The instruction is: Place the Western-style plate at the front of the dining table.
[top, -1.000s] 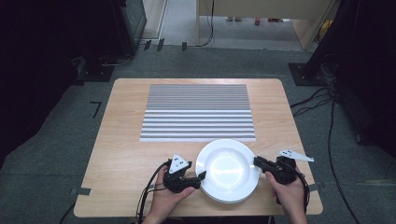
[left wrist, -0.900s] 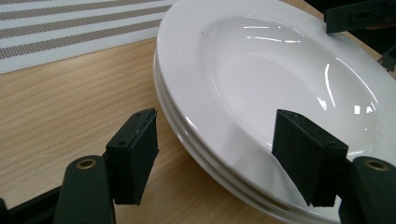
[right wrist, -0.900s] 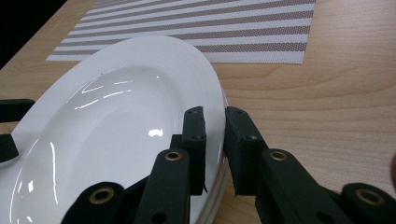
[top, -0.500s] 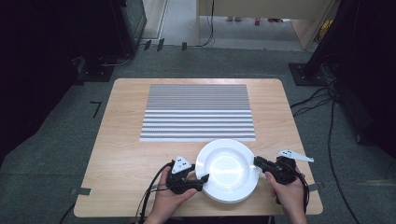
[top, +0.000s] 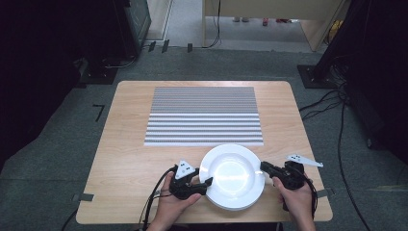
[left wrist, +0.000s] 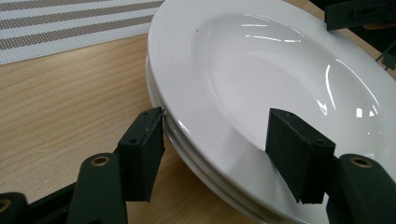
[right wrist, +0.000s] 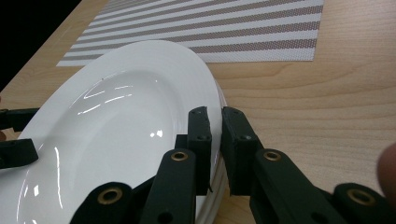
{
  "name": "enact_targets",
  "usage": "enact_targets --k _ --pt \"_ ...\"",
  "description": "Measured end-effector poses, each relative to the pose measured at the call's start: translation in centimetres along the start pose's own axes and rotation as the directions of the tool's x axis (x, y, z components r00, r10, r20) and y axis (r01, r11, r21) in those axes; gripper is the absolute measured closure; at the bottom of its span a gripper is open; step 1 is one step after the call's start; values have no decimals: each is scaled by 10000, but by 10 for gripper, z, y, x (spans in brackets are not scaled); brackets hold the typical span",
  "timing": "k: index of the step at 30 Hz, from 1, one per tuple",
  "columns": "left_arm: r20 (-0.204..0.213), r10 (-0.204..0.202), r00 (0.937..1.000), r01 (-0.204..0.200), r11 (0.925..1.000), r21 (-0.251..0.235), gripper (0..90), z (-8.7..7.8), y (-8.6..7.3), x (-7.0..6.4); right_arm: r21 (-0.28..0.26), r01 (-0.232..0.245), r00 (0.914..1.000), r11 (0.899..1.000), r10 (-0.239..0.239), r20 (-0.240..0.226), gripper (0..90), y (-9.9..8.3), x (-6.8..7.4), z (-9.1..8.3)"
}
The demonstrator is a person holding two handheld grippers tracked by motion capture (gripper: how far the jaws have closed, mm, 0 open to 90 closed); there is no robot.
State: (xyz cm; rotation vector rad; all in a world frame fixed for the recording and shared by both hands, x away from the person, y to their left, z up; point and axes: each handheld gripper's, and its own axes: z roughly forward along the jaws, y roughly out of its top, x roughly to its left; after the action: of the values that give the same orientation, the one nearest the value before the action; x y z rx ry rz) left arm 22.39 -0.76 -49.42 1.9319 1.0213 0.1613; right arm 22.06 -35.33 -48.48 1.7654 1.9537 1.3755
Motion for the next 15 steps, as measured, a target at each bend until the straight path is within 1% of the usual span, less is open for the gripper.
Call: enact_targets --k 6,9,10,11,12,13,15 --pt "-53 1 10000 -1 10000 -28 382 0 0 -1 -7 -131 9999 9999 131 -3 848 0 0 -1" --pt "26 -95 10000 95 10000 -28 383 -1 0 1 5 -360 9991 9994 360 -218 850 1 -4 -1" --pt "26 -95 10000 95 10000 -28 392 -1 0 1 3 -451 9985 9990 451 -300 851 1 -5 -1" --pt "-16 -227 9997 227 9997 -44 415 -1 0 2 28 -537 9979 9986 537 -363 851 1 -6 -1" --pt "36 -324 9995 324 9995 -48 430 -2 1 2 27 -641 9970 9979 642 -442 851 1 -7 -1" --pt "36 -324 9995 324 9995 -48 444 -2 1 2 27 -641 9970 9979 642 -442 851 1 -7 -1" --pt "140 -450 9989 452 9989 -91 480 -4 1 5 99 -819 9951 9966 823 -552 849 1 -9 -1"
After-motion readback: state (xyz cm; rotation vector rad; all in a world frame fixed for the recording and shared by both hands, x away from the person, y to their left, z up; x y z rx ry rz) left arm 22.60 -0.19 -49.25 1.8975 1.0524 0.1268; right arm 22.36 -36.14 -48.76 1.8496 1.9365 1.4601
